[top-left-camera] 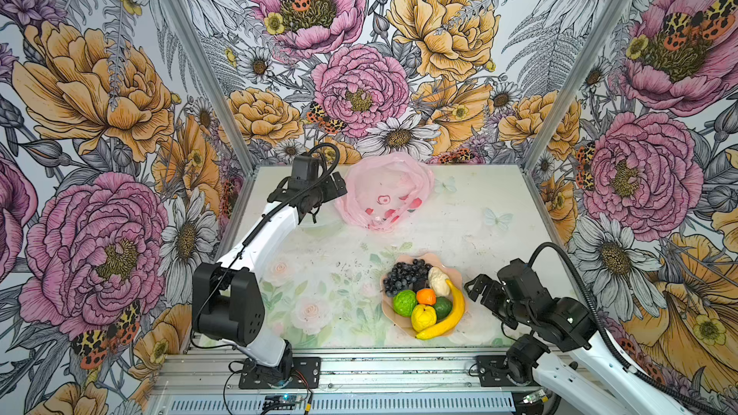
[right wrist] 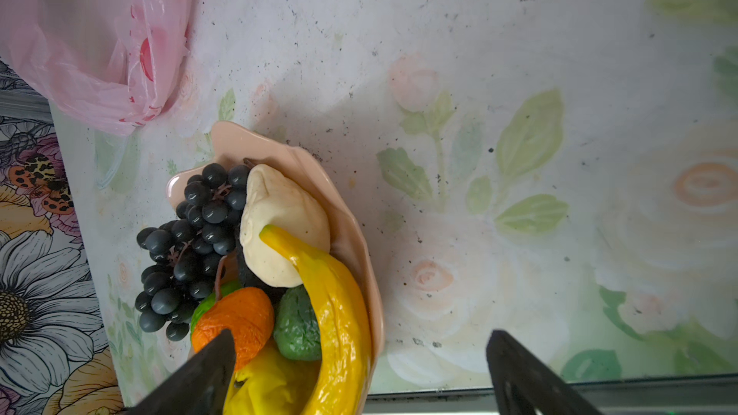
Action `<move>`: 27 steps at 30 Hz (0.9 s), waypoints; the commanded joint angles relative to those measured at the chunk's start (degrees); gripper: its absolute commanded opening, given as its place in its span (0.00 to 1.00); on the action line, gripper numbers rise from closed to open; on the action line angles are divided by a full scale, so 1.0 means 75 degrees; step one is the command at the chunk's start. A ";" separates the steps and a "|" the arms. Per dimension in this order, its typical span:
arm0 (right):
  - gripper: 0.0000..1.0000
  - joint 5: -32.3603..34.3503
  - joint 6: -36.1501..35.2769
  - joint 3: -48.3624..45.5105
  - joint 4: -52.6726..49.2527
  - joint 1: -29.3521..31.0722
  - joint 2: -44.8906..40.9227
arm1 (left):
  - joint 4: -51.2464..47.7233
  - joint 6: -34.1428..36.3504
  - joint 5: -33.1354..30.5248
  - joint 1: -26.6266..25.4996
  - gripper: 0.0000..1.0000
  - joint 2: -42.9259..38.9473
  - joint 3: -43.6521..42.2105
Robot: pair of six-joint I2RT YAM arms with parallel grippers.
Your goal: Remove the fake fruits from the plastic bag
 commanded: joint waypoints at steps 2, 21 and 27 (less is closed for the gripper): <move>1.00 -0.0642 0.0928 -0.0430 0.0113 0.0410 -0.0379 | 0.0773 -0.0304 -0.0441 -0.0074 0.99 -0.0727 -0.1003; 1.00 -0.0560 0.3129 -0.1717 0.3925 0.2205 0.0474 | 0.1108 -0.0212 -0.0408 -0.0213 0.99 -0.1572 -0.2921; 1.00 -0.0450 0.3185 -0.1800 0.4611 0.2205 0.0883 | 0.1111 -0.0224 -0.0272 -0.0359 0.99 -0.1920 -0.3321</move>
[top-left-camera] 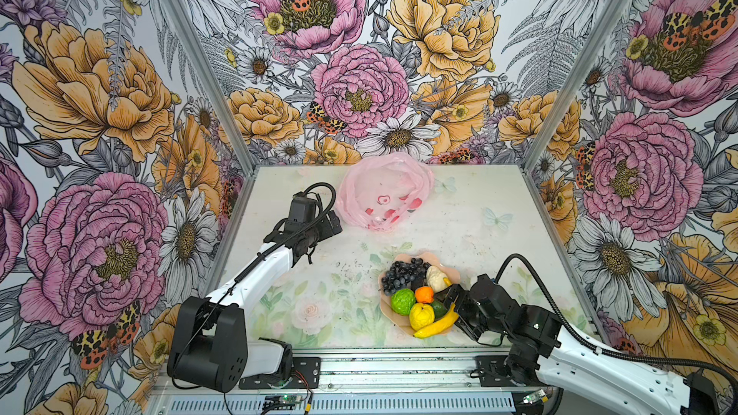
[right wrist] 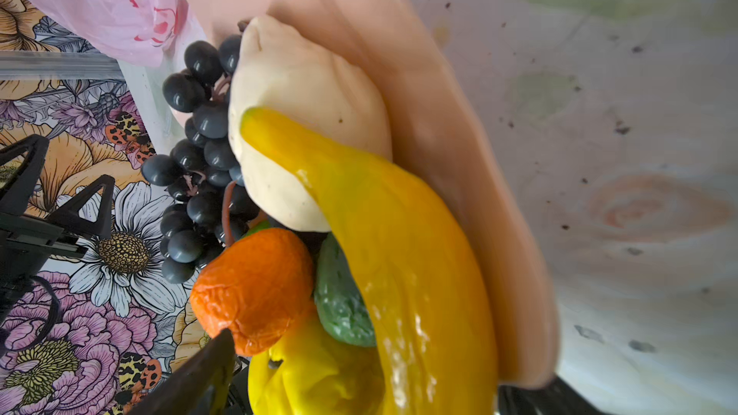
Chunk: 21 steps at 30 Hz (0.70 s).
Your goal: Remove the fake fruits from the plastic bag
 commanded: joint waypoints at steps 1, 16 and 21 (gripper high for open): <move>1.00 0.0090 0.0154 -0.0022 0.1023 0.0058 0.0268 | 0.0190 0.0026 0.0024 -0.0234 0.98 -0.0368 -0.0244; 0.99 -0.0331 -0.0523 0.0813 0.3667 -0.0184 0.3150 | -0.0034 -0.0363 0.0189 -0.0661 0.95 -0.1817 -0.1743; 1.00 -0.0631 -0.0849 0.1260 0.4483 -0.0357 0.4328 | -0.0376 -0.0309 0.0001 -0.0589 0.95 -0.2366 -0.2018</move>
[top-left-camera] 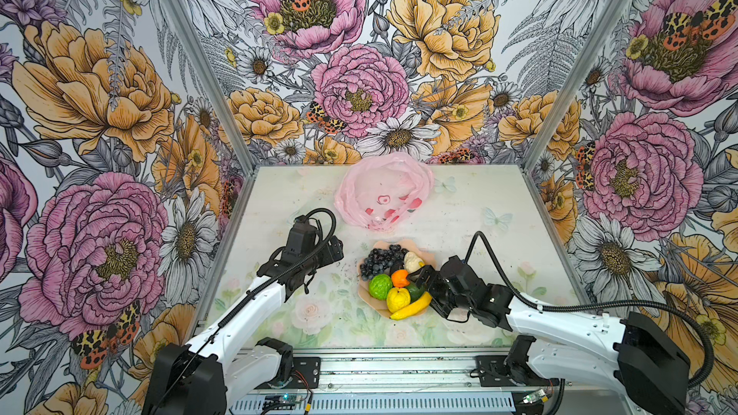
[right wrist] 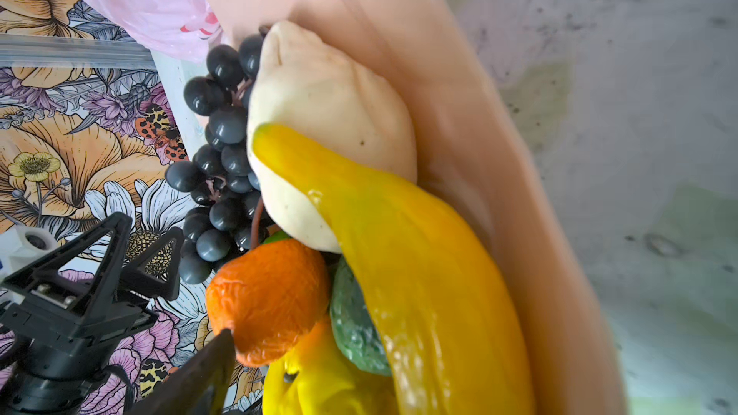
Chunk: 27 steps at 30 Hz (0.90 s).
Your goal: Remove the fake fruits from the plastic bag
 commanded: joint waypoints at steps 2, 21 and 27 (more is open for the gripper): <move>0.99 -0.0284 -0.0591 0.0650 0.0978 -0.0131 0.0766 | -0.0296 -0.0040 -0.0167 0.0081 0.95 -0.0504 -0.0270; 1.00 -0.0184 -0.1947 0.1146 -0.0527 -0.0690 0.1074 | -0.0435 -0.0156 -0.0843 0.0628 0.96 -0.1453 -0.0638; 1.00 -0.0166 -0.2838 0.1314 -0.1009 -0.0979 0.0442 | -0.0129 -0.0044 -0.1116 0.1070 0.97 -0.1116 -0.0407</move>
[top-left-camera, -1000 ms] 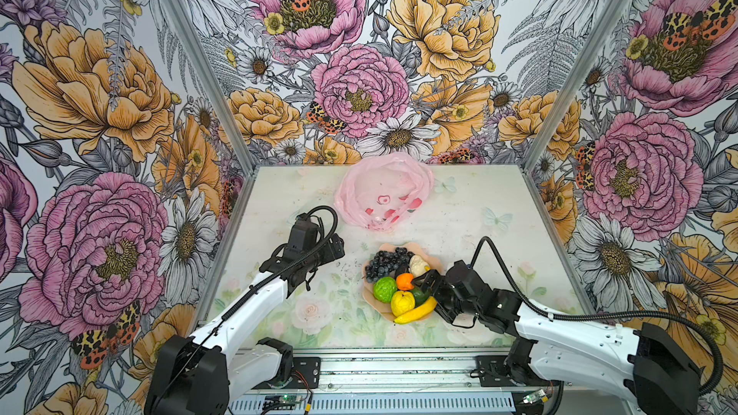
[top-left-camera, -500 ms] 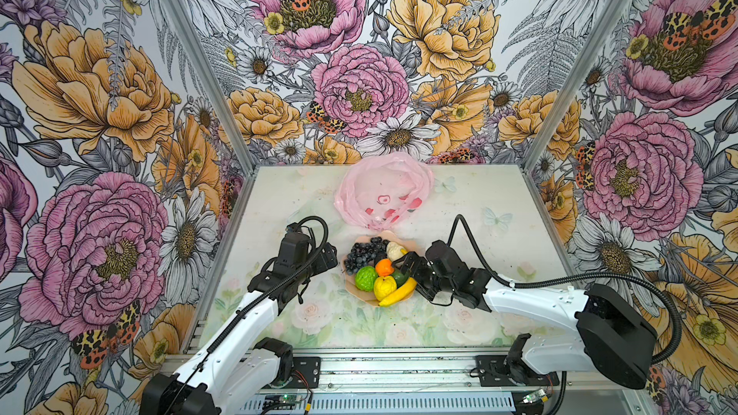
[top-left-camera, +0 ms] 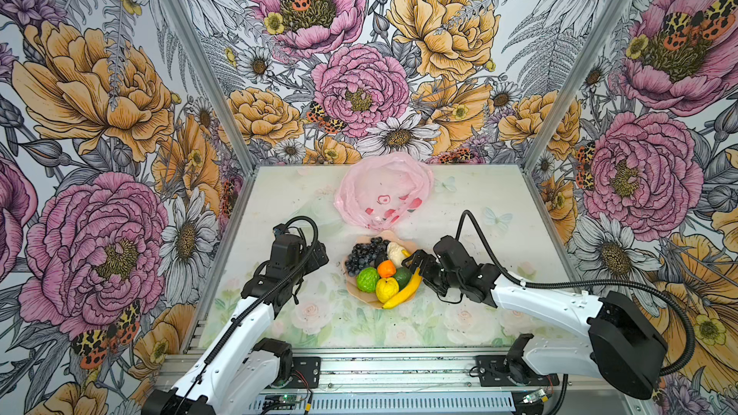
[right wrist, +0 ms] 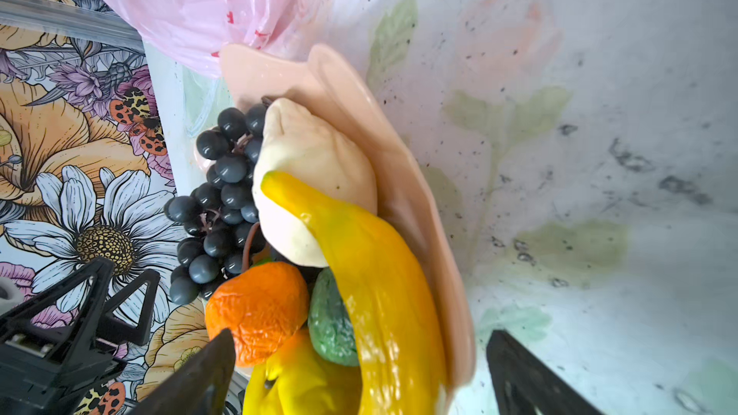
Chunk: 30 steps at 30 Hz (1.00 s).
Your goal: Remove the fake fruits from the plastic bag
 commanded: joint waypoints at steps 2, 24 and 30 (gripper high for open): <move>1.00 -0.0004 -0.1336 0.0344 -0.0655 -0.0432 -0.0576 | 0.0449 0.0052 -0.0713 0.0301 0.98 0.0372 0.0326; 0.99 0.4343 -0.7856 0.2150 -0.0959 -0.4133 -0.0402 | 0.6118 0.3454 -0.4596 0.0608 0.99 0.2112 -0.0703; 1.00 0.4944 -0.8376 0.0507 0.1061 -0.4792 -0.0853 | 0.7815 0.3955 -0.4111 0.0822 0.99 0.3036 -0.1267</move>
